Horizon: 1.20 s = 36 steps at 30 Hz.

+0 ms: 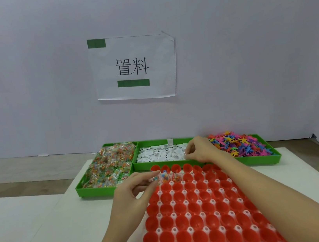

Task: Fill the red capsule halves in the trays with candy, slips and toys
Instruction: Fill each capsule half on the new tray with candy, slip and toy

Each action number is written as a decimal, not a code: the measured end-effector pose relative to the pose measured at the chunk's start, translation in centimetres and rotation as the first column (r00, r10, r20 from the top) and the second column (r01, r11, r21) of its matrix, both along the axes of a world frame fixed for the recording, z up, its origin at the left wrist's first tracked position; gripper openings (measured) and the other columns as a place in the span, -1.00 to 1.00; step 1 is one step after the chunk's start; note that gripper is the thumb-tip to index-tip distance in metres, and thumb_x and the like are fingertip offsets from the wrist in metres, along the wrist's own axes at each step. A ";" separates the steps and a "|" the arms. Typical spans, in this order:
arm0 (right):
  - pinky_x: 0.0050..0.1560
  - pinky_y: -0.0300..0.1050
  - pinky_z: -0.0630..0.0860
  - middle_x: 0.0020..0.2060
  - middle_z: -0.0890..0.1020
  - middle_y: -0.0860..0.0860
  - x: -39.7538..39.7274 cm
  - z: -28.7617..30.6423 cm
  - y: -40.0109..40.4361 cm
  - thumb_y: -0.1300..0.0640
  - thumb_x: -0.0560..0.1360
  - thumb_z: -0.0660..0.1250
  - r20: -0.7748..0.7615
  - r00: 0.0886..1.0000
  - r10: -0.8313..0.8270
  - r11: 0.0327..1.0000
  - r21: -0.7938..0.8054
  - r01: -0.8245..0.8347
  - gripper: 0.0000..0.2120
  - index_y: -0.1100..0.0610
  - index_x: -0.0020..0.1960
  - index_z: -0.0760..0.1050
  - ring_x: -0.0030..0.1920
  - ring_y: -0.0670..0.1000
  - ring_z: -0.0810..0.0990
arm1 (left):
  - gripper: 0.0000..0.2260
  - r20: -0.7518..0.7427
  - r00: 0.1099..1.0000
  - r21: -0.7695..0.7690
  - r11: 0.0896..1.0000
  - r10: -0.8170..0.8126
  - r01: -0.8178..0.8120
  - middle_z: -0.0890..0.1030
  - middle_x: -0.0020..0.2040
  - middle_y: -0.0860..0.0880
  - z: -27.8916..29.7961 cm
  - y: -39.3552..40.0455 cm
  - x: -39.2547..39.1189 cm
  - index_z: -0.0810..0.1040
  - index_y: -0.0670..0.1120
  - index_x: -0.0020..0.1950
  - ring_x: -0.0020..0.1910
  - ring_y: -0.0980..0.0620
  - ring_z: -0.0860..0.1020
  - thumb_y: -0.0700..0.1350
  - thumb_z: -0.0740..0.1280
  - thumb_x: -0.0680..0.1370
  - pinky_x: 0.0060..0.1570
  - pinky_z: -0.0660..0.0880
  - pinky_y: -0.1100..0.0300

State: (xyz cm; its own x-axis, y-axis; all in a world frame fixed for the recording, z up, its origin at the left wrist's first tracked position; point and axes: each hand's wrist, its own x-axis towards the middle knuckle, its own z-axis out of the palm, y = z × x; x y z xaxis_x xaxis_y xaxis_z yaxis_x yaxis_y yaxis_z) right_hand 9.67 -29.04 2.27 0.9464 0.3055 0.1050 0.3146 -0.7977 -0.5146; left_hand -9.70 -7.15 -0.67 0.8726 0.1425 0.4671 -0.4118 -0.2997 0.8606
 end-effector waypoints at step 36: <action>-0.08 -0.22 0.65 -0.15 0.76 0.01 -23.8 1.1 -5.5 0.21 0.48 0.52 -0.070 0.993 0.091 0.641 0.767 -0.004 -0.85 -0.03 -0.07 0.75 -0.12 0.05 0.75 | -0.66 -0.146 0.947 -0.169 0.951 -0.285 0.260 0.73 -0.12 -0.11 2.3 -7.1 -4.8 0.73 -0.01 0.05 -0.11 -0.09 0.71 0.06 0.63 0.34 -0.02 0.67 0.04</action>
